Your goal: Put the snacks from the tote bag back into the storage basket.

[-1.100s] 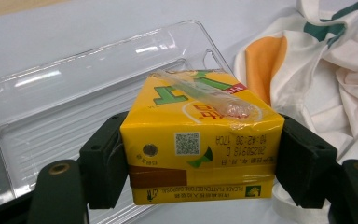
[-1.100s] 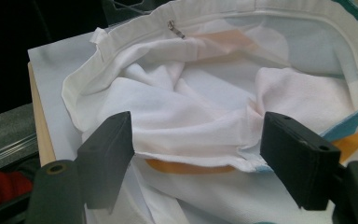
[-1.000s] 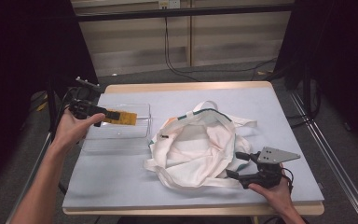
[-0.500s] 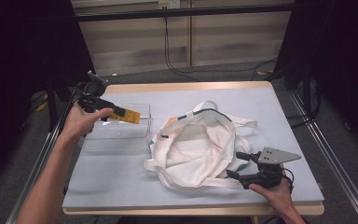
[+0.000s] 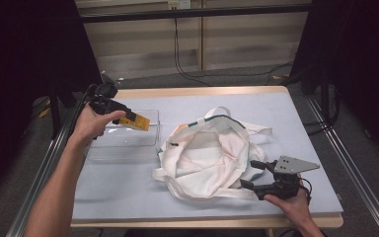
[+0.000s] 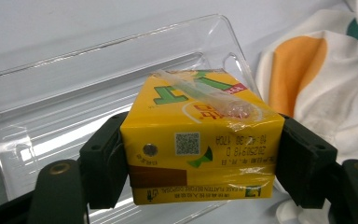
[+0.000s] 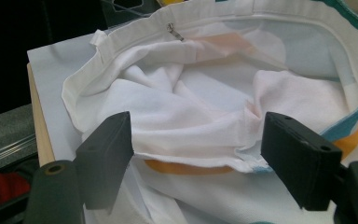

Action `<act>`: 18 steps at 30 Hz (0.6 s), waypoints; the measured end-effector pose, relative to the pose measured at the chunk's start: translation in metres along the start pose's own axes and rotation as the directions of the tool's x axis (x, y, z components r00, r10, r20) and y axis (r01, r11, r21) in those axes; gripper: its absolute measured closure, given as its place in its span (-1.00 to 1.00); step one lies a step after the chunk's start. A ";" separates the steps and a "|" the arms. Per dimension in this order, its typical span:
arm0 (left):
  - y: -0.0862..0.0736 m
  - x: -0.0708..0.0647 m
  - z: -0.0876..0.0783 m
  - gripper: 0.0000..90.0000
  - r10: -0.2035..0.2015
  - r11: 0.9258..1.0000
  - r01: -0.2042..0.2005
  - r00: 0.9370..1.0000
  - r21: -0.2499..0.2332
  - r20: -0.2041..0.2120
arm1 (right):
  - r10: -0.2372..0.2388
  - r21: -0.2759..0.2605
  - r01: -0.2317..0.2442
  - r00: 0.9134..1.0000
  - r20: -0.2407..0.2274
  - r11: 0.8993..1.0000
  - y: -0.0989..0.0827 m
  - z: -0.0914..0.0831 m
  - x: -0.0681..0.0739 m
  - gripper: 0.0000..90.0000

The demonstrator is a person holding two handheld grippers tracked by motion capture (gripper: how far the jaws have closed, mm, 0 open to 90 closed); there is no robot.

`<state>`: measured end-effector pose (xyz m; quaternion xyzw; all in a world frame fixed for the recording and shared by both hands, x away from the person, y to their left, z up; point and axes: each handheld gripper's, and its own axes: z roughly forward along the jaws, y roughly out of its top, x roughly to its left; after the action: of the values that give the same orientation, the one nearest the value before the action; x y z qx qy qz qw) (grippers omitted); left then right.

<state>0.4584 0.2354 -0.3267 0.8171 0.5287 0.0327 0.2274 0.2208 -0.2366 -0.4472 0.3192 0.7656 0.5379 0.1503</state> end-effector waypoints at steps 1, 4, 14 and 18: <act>0.001 0.000 0.001 -0.39 0.007 1.000 -0.007 1.000 0.009 0.001 | 0.001 0.000 -0.001 1.000 0.000 1.000 0.000 0.000 0.000 -0.45; 0.004 -0.001 0.004 -0.39 -0.010 1.000 0.010 1.000 0.013 -0.007 | 0.002 -0.003 -0.002 1.000 0.002 1.000 0.000 -0.001 -0.001 -0.45; 0.012 -0.004 0.012 -0.39 -0.051 0.997 0.053 0.998 0.053 -0.035 | 0.000 0.000 0.000 1.000 0.002 1.000 0.000 0.000 0.000 -0.45; 0.015 -0.003 0.013 -0.39 -0.064 0.996 0.066 0.997 0.051 -0.047 | -0.004 0.004 0.004 1.000 0.003 1.000 0.000 0.000 0.001 -0.45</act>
<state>0.4737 0.2230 -0.3312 0.8043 0.5607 0.0300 0.1946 0.2203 -0.2362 -0.4474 0.3188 0.7671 0.5355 0.1519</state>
